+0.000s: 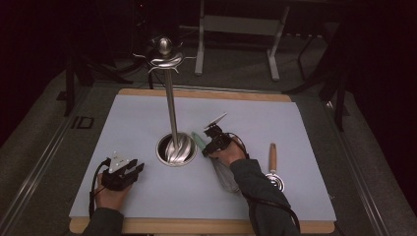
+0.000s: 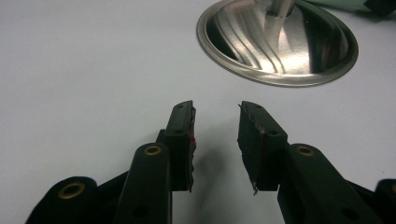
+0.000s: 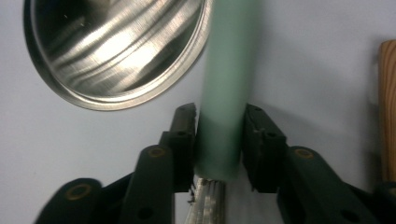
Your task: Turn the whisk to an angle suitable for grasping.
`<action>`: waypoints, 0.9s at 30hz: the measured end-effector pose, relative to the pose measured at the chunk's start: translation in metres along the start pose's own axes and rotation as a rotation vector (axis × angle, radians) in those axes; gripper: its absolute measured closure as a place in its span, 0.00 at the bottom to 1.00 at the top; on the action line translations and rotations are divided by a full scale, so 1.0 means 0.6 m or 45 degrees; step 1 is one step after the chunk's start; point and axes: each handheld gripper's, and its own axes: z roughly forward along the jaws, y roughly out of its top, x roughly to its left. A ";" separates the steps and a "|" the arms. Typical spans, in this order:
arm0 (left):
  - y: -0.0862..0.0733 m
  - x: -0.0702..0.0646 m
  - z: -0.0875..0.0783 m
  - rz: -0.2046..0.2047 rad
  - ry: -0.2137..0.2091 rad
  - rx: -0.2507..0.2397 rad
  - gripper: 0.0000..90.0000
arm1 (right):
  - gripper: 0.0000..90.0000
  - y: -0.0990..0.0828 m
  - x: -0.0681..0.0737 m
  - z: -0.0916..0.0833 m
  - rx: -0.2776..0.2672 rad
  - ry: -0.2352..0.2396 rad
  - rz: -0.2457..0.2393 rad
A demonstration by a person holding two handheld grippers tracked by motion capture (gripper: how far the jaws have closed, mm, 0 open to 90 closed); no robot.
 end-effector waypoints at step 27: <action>0.000 0.000 0.000 0.006 0.003 0.005 0.74 | 0.77 -0.018 0.000 -0.088 -0.259 0.077 -0.026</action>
